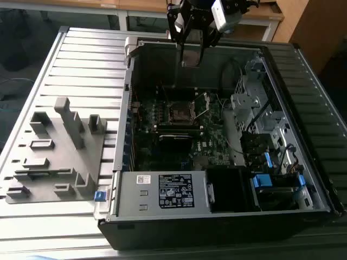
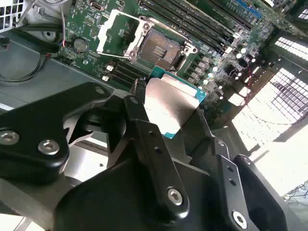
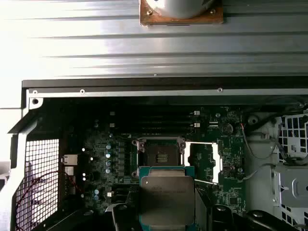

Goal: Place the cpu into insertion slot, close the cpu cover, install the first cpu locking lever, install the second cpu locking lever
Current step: 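Place the cpu into insertion slot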

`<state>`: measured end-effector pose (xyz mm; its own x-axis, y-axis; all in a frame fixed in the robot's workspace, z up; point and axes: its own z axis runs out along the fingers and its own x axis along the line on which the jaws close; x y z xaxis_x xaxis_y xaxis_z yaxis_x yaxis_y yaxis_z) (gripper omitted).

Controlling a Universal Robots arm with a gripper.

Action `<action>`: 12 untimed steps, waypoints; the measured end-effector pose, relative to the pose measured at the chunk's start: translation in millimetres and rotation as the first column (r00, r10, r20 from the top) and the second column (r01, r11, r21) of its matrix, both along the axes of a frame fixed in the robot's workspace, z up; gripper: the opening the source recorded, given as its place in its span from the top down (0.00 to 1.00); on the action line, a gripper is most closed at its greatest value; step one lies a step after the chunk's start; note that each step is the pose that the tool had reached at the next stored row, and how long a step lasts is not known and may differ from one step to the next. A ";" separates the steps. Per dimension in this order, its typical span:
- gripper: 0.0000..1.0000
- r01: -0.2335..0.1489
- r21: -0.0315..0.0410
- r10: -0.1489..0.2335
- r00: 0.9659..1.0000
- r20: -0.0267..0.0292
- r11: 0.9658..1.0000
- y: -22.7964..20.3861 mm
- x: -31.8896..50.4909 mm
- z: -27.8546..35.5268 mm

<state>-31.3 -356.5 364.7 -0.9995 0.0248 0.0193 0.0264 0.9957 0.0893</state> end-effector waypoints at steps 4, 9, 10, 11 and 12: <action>0.46 0.000 0.000 0.000 1.000 0.000 1.000 0.0 0.0 -0.2; 0.46 0.000 0.000 0.000 1.000 0.000 1.000 0.0 0.0 -0.2; 0.46 0.000 0.000 0.000 1.000 0.000 1.000 0.0 0.0 -0.4; 0.46 0.000 0.000 0.000 1.000 0.000 1.000 0.0 0.0 -1.1; 0.46 0.000 0.000 0.000 1.000 0.000 1.000 0.0 0.0 -1.8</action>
<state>-31.3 -356.5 362.9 -0.9995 0.0248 0.0192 0.0264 0.9956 0.0896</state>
